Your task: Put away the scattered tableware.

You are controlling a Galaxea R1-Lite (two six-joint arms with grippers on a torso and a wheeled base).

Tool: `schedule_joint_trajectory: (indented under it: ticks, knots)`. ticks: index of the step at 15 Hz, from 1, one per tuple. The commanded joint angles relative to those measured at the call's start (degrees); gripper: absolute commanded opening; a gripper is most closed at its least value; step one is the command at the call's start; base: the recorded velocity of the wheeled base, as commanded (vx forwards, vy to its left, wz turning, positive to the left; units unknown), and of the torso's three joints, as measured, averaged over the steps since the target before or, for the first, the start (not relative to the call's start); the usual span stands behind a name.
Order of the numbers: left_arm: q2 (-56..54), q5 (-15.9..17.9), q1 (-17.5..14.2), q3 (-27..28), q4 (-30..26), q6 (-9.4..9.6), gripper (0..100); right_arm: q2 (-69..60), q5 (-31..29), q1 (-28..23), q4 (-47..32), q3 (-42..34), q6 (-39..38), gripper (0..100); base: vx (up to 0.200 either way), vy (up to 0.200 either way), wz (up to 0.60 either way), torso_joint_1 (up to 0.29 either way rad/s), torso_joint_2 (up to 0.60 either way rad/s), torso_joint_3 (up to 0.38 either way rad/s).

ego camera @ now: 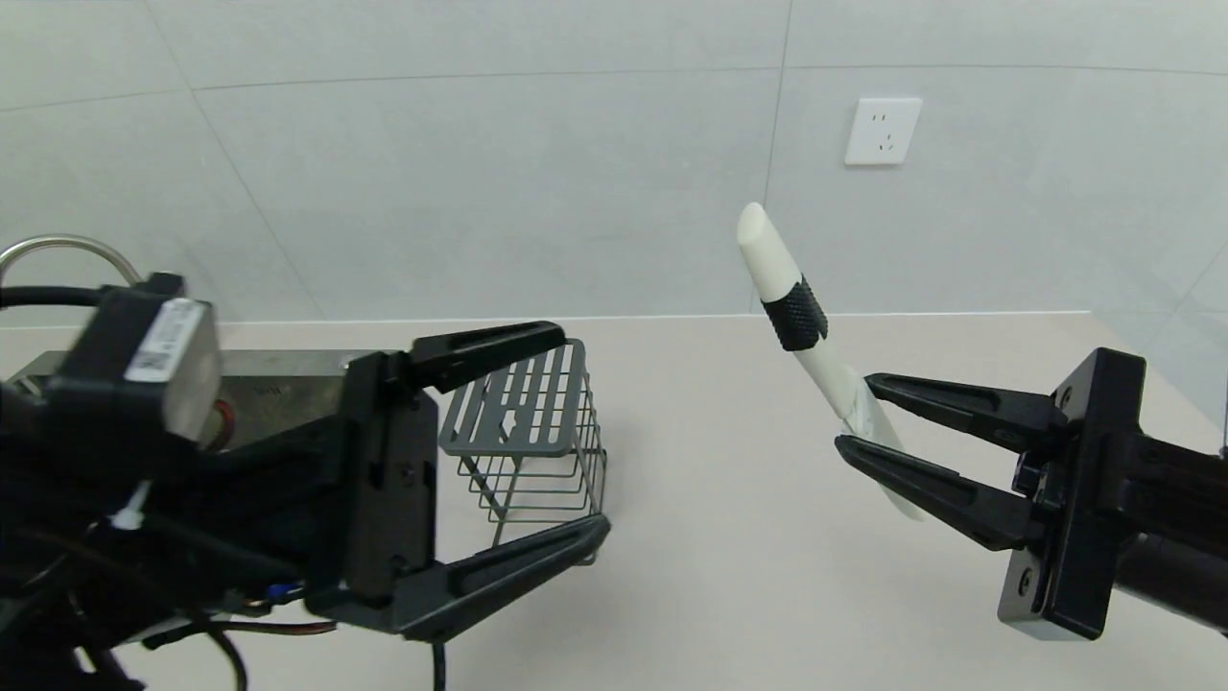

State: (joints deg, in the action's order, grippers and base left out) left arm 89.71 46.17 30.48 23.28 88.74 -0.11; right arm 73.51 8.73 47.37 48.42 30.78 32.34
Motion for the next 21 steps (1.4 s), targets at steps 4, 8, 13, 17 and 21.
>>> schedule_joint_trajectory:
  ticks: [4, 8, 13, 17, 21]
  knots:
    - [10.7, 0.0, 6.3, 8.9, 1.3, -7.19, 100, 1.2, 0.2, 0.8, 0.0, 0.6, -0.6, 0, 0.000, 0.000, 0.00, 0.000, 0.00, 0.000]
    - [13.7, 0.0, 6.5, 14.5, 1.3, -8.68, 100, 2.6, 0.2, 0.8, 0.1, 0.9, -0.7, 0, 0.000, 0.000, 0.00, 0.000, 0.00, 0.000]
    - [13.8, -0.2, 7.0, 19.1, 1.3, -10.88, 100, 3.2, 0.2, 0.8, 0.1, 1.0, -0.7, 0, 0.000, 0.000, 0.00, 0.000, 0.00, 0.000]
    - [13.6, -0.4, 7.0, 21.2, 1.3, -12.81, 100, 5.9, 0.3, 0.9, 0.4, 4.3, -0.6, 0, 0.000, 0.000, 0.00, 0.000, 0.00, 0.000]
    - [13.4, -0.4, 7.0, 21.9, 1.3, -13.25, 100, 7.9, 0.3, 1.6, 1.1, 5.5, -0.6, 0, 0.000, 0.000, 0.00, 0.000, 0.00, 0.000]
